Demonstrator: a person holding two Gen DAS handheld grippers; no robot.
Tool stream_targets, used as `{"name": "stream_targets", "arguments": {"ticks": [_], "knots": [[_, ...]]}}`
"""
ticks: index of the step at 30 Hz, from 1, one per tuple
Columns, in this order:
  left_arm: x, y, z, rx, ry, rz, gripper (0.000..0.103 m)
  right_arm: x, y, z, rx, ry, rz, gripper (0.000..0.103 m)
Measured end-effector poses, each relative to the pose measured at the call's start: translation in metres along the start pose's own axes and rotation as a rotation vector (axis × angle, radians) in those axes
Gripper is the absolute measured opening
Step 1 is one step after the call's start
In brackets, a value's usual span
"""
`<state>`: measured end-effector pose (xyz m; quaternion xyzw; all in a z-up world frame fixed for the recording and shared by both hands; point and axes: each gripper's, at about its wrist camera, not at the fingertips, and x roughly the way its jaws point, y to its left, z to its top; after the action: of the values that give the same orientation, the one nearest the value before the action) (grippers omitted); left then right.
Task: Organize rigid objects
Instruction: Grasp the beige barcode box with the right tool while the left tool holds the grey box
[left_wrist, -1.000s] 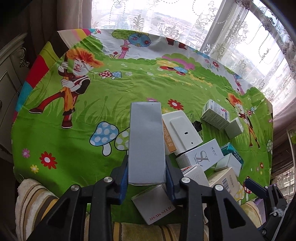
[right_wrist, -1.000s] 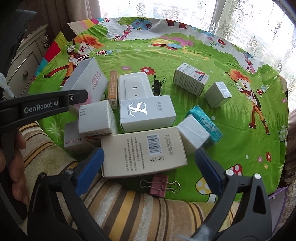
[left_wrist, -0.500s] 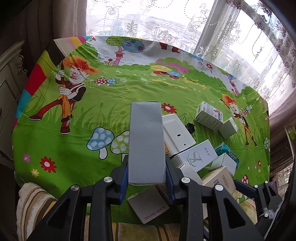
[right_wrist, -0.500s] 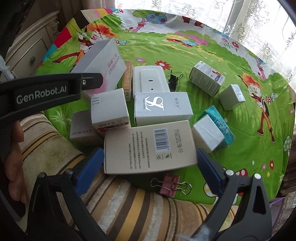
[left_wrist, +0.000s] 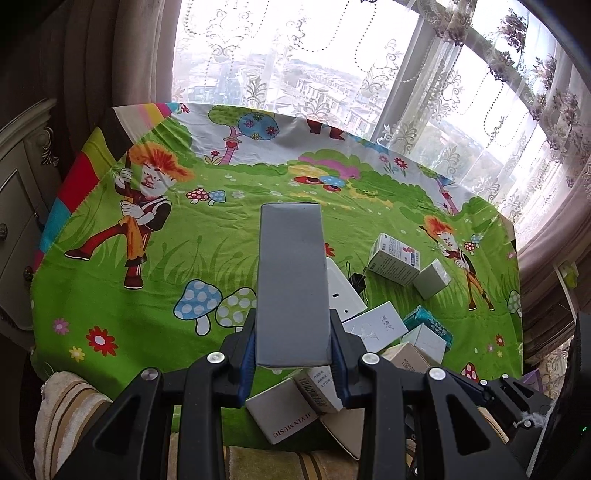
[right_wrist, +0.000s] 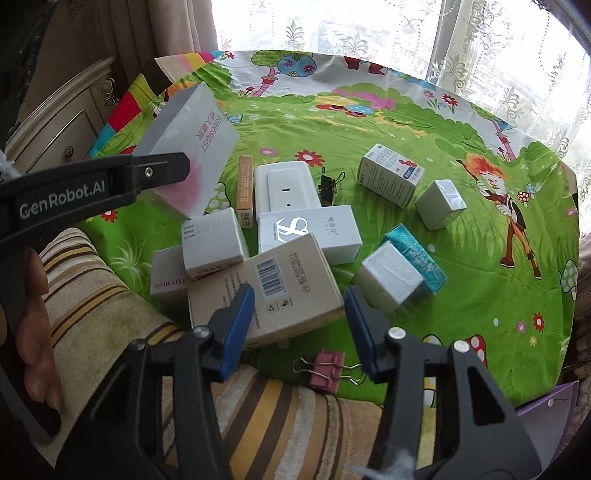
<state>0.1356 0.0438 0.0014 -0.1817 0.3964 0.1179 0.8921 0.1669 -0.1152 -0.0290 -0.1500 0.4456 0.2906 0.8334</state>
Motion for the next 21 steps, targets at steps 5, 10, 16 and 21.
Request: {"name": "stream_targets", "arguments": {"ticks": [5, 10, 16, 21], "knots": [[0.0, 0.002, 0.001, -0.019, 0.001, -0.015, 0.035, 0.001, -0.025, 0.0, 0.129, 0.008, 0.076, 0.055], [0.001, 0.009, 0.0, -0.051, 0.004, -0.022, 0.035, -0.002, -0.032, -0.003, 0.167, -0.005, 0.112, 0.091], [0.001, 0.01, 0.0, -0.053, 0.006, -0.024, 0.035, 0.005, -0.017, 0.0, 0.09, 0.038, 0.096, 0.098], [0.004, 0.014, 0.0, -0.069, 0.011, -0.031, 0.035, 0.016, 0.015, 0.002, -0.117, 0.104, 0.099, 0.098]]}}
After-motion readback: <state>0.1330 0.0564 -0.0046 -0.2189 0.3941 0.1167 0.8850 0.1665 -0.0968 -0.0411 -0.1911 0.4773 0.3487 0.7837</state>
